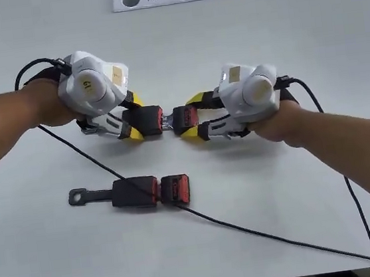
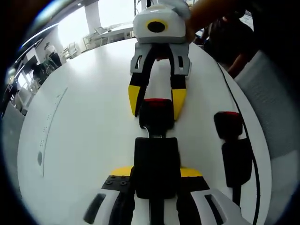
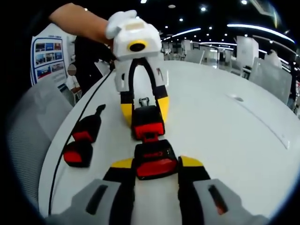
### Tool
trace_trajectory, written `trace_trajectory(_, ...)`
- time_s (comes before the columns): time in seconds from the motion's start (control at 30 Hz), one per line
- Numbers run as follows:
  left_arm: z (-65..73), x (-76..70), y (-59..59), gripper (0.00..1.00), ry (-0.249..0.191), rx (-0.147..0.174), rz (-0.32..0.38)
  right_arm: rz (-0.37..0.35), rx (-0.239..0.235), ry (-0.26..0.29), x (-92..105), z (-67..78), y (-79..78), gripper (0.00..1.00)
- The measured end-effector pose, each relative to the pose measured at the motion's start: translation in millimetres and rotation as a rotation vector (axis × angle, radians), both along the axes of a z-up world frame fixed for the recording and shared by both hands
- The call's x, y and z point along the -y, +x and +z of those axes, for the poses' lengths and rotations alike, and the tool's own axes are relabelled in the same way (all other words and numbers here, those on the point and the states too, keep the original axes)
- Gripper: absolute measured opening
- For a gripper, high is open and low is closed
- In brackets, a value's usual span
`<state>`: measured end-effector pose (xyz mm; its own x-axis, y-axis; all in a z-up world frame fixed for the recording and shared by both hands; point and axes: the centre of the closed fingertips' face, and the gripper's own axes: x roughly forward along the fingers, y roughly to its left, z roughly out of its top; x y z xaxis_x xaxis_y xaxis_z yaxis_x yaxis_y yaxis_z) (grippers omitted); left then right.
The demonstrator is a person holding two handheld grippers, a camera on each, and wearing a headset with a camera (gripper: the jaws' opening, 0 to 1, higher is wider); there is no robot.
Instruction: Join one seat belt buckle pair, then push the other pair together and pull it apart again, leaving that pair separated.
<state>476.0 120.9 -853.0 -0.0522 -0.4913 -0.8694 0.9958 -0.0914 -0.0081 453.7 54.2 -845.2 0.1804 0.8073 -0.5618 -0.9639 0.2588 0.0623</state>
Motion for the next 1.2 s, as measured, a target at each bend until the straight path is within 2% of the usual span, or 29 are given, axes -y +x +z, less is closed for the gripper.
trace_trajectory(0.13, 0.2, 1.5, 0.1, 0.34, 0.018, 0.001, -0.012, -0.015, -0.01, -0.001, -11.2, -1.3, 3.1, 0.34)
trace_trajectory(0.37, -0.1, 1.7, 0.2, 0.34, 0.039, 0.0, -0.007, -0.046, -0.029, -0.023, -12.0, -3.3, 14.4, 0.34)
trace_trajectory(0.77, -0.9, 0.3, 1.5, 0.34, 0.049, 0.0, -0.004, -0.041, -0.019, -0.068, -17.3, -7.7, 23.3, 0.34)
trace_trajectory(1.2, -0.7, -0.9, 1.7, 0.34, 0.012, -0.007, 0.001, -0.01, 0.007, -0.09, -21.0, -9.8, 25.4, 0.34)
